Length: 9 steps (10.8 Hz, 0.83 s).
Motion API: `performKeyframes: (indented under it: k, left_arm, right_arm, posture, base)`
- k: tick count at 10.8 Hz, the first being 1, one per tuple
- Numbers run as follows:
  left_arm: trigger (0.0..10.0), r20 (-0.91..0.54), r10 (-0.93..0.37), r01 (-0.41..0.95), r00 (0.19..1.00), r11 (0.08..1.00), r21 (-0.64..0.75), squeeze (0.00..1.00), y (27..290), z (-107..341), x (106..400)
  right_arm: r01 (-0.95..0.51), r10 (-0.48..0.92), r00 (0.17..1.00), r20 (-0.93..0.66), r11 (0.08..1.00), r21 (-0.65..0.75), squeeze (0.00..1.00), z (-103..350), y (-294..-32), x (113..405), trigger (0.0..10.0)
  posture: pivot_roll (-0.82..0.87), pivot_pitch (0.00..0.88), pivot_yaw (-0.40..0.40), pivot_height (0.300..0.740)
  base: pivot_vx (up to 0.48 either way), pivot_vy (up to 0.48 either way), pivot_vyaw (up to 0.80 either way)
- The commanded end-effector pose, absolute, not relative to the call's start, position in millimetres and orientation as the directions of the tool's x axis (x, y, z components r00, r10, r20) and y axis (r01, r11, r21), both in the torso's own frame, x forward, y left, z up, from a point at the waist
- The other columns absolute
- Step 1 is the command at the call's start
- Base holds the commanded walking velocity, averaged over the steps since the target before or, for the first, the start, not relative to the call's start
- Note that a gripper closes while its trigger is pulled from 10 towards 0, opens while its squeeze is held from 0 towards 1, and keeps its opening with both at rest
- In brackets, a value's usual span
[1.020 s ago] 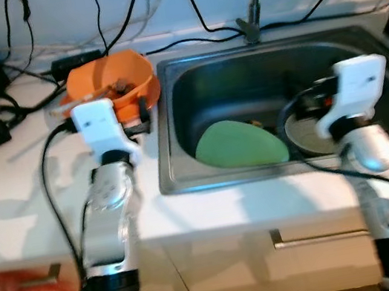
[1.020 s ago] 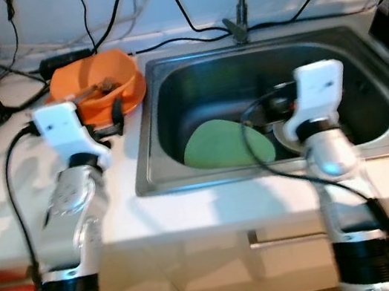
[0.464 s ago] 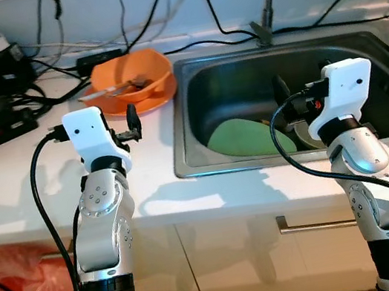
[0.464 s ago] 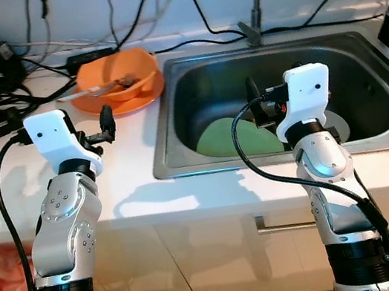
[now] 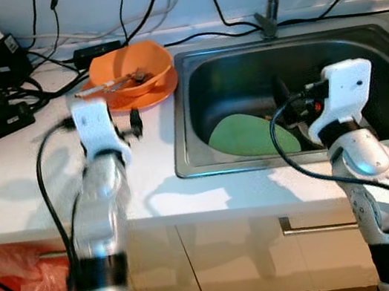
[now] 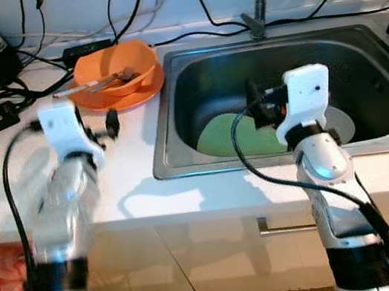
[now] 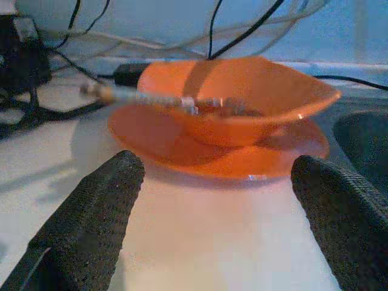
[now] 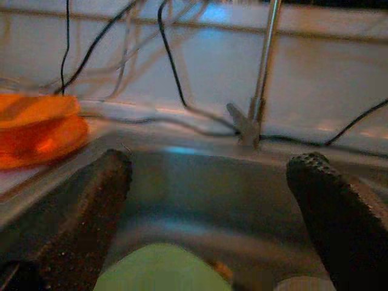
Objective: Kitchen organization
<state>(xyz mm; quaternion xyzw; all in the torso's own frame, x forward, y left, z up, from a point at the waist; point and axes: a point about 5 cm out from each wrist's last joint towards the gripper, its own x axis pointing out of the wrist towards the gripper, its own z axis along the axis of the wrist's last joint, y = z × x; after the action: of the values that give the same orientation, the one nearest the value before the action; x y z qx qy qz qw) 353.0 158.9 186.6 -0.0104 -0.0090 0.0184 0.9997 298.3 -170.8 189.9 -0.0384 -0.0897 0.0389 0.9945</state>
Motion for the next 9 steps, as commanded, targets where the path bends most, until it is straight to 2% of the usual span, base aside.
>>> performKeyframes:
  k: [1,6,7,9]
  left_arm:
    - [10.0,0.029,0.031,-0.03,0.999,0.999,-0.02,0.0,160.9,192.2,359.3]
    - [10.0,-0.023,0.006,-0.007,1.0,1.0,-0.021,0.0,154.5,198.3,386.7]
    - [10.0,-0.026,0.012,-0.013,1.0,1.0,-0.022,0.0,155.8,199.6,390.9]
    - [10.0,-0.008,0.042,-0.042,0.999,0.998,-0.05,0.0,156.1,209.7,400.8]
  right_arm:
    - [-0.094,0.105,0.979,0.175,0.993,-0.074,0.0,192.0,-167.1,294.0,10.0]
    - [-0.081,0.086,0.987,0.133,0.996,-0.045,0.0,188.3,-166.5,273.5,10.0]
    - [-0.12,0.121,0.985,0.12,0.993,-0.014,0.0,188.5,-162.2,271.6,10.0]
    - [-0.297,0.294,0.952,0.086,0.955,0.019,0.0,189.2,-146.3,261.3,10.0]
  posture:
    - [0.06,0.096,0.055,0.74]
    - [0.02,0.175,0.082,0.74]
    - [0.02,0.184,0.08,0.74]
    - [0.01,0.192,0.074,0.74]
  base:
    - [0.0,0.0,0.0]
    - [0.0,0.0,0.0]
    - [0.0,0.0,0.0]
    - [0.0,0.0,0.0]
